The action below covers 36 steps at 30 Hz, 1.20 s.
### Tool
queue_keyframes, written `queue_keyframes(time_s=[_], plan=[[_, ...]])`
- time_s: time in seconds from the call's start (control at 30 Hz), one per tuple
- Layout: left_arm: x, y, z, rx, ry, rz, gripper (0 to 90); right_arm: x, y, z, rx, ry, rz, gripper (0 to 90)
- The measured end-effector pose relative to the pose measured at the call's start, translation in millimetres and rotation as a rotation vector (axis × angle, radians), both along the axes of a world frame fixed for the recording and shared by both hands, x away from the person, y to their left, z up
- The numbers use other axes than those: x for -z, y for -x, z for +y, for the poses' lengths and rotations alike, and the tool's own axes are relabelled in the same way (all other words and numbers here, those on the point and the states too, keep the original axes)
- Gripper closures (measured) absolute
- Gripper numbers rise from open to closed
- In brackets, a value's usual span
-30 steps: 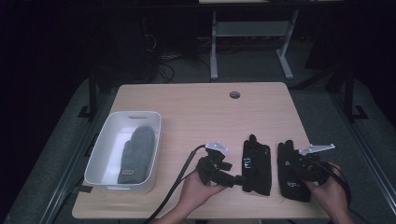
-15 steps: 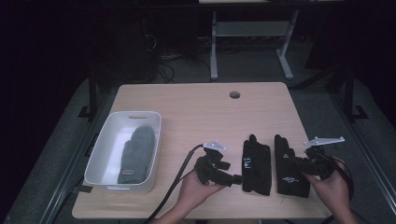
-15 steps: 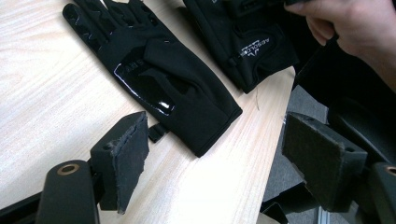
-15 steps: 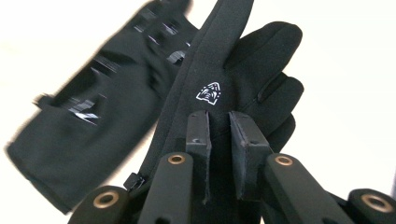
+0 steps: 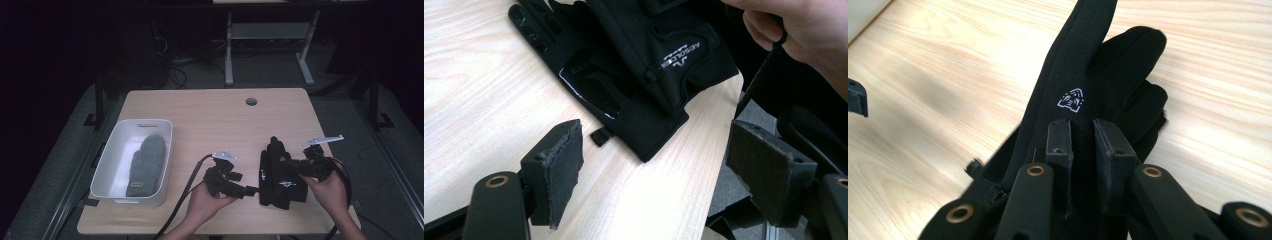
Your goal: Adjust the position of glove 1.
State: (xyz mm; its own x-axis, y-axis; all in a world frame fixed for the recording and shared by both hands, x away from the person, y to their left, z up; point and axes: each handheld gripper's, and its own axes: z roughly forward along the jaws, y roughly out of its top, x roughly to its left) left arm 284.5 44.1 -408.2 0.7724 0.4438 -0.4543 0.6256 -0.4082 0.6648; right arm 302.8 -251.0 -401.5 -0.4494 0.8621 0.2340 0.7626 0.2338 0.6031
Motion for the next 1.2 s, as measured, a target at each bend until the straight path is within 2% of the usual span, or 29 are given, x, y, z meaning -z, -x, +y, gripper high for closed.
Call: queue_keyframes(time_s=[0.23, 0.4, 0.53, 0.67, 0.73, 0.87, 0.93, 1.07, 1.2], plan=[[1.1, 0.8, 2.2, -0.006, 0.002, 0.003, 22.9, 6.4, -9.8, 16.6, 0.019, 0.002, 0.022, 77.6], [3.1, 0.2, 4.8, -0.010, 0.000, 0.007, 22.9, 18.4, -11.5, 24.9, 0.022, 0.011, 0.052, 75.7], [3.5, 0.1, 5.9, -0.014, -0.001, 0.009, 22.9, 26.3, -10.6, 29.8, 0.006, 0.017, 0.062, 65.2], [5.1, -0.2, 5.4, -0.013, -0.006, 0.009, 22.9, 21.0, -6.6, 24.8, 0.003, 0.012, 0.039, 60.2], [6.9, -0.1, 4.6, -0.016, -0.007, 0.013, 22.9, 18.9, -3.3, 18.8, 0.008, 0.015, 0.031, 60.7], [11.0, -0.9, 3.7, -0.014, -0.014, 0.023, 23.0, 22.9, 3.4, 1.7, 0.025, 0.017, 0.026, 73.2], [13.0, -1.6, 2.4, -0.012, -0.020, 0.028, 23.4, 29.3, 6.7, -2.3, 0.034, 0.017, 0.061, 76.5], [17.7, -2.5, -1.2, -0.014, -0.026, 0.045, 23.9, 38.7, 10.8, -2.1, 0.029, 0.011, 0.074, 77.7], [22.7, -3.8, -2.8, -0.010, -0.025, 0.064, 24.0, 39.6, 13.0, 2.7, 0.021, -0.002, 0.078, 76.2]])
